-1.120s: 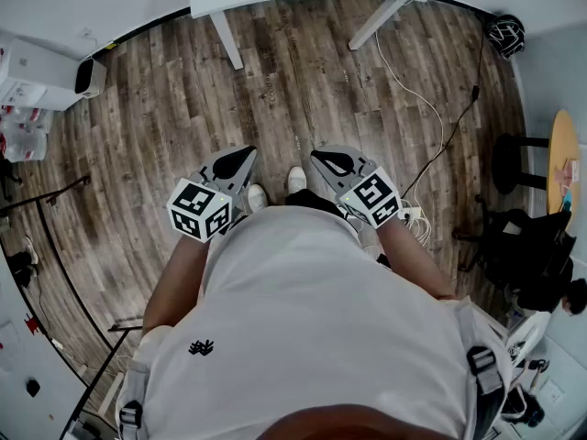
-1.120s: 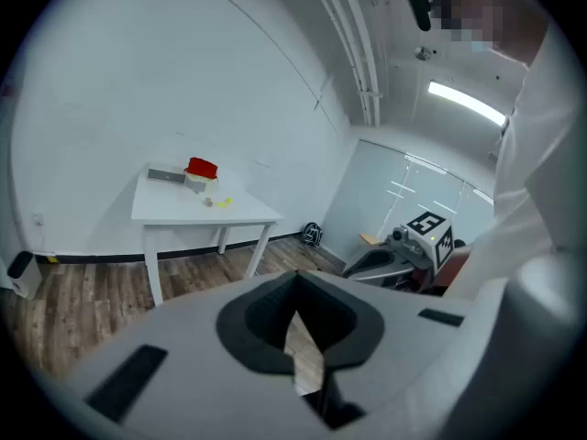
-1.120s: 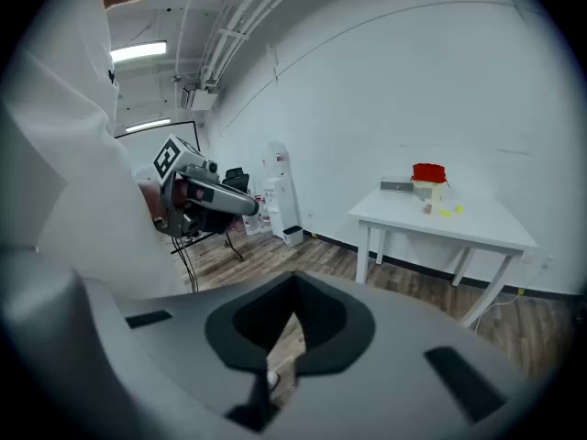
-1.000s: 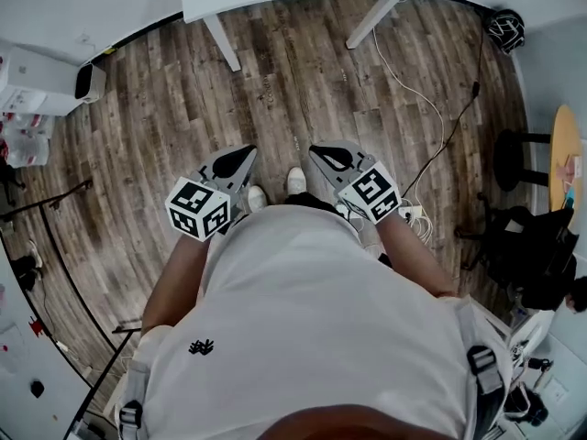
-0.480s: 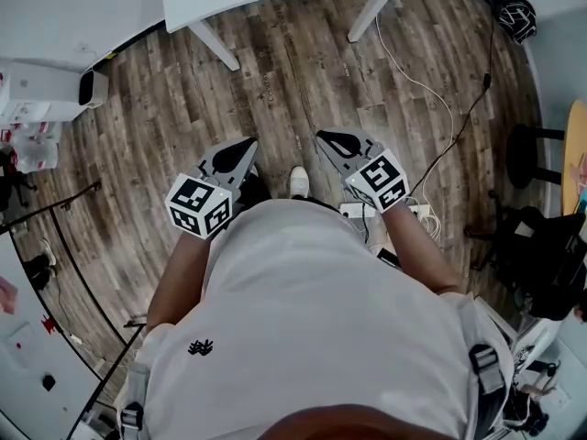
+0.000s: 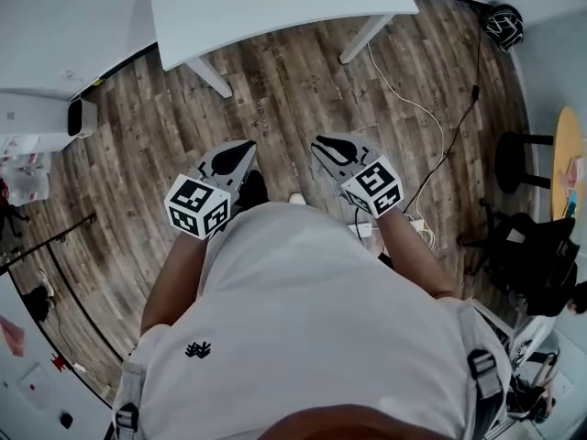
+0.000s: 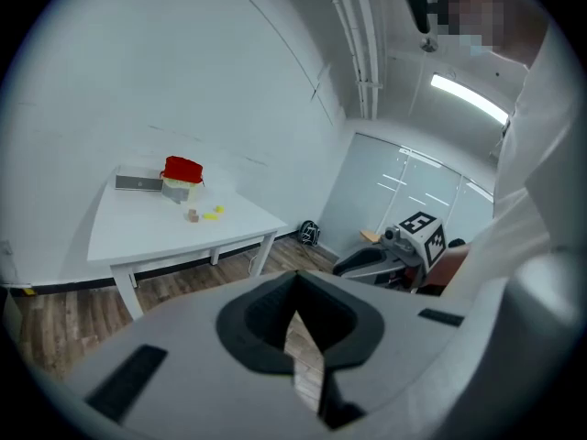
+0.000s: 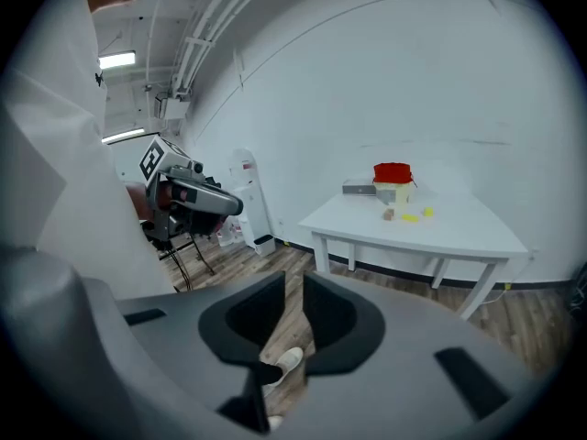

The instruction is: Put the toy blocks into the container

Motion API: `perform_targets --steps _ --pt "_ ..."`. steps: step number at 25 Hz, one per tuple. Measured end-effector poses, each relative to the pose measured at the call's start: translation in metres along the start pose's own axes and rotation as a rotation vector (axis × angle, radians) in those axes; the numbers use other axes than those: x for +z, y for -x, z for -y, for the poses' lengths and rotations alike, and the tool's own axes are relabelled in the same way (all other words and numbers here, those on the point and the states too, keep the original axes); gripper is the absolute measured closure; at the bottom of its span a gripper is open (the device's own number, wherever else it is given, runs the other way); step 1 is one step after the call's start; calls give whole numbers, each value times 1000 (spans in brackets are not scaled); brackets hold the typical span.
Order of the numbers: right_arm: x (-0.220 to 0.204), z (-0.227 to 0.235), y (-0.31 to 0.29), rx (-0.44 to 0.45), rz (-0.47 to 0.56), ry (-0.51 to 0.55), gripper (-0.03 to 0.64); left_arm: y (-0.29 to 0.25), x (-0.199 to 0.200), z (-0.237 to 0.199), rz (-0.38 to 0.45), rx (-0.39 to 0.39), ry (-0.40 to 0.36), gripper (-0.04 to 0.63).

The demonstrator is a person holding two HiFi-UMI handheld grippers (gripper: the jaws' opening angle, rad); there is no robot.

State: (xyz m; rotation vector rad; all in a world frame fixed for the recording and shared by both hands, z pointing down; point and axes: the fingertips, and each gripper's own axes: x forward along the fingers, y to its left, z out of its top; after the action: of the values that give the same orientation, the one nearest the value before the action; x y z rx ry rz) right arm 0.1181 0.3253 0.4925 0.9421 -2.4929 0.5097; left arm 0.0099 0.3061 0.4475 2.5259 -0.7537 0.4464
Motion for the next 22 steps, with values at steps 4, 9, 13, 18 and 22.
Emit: perform_targets --steps 4,9,13,18,22 --pt "28 27 -32 -63 -10 -8 555 -7 23 -43 -9 -41 -25 589" --pt "56 65 -65 -123 -16 -28 557 -18 43 -91 -28 -55 -39 589" --pt "72 88 -93 -167 -16 -41 557 -20 42 -122 -50 -79 -19 589" --pt "83 128 -114 -214 -25 -67 553 -21 54 -148 -27 -83 13 589" --pt "92 174 -127 -250 -35 -51 541 -24 69 -166 -19 -55 9 589"
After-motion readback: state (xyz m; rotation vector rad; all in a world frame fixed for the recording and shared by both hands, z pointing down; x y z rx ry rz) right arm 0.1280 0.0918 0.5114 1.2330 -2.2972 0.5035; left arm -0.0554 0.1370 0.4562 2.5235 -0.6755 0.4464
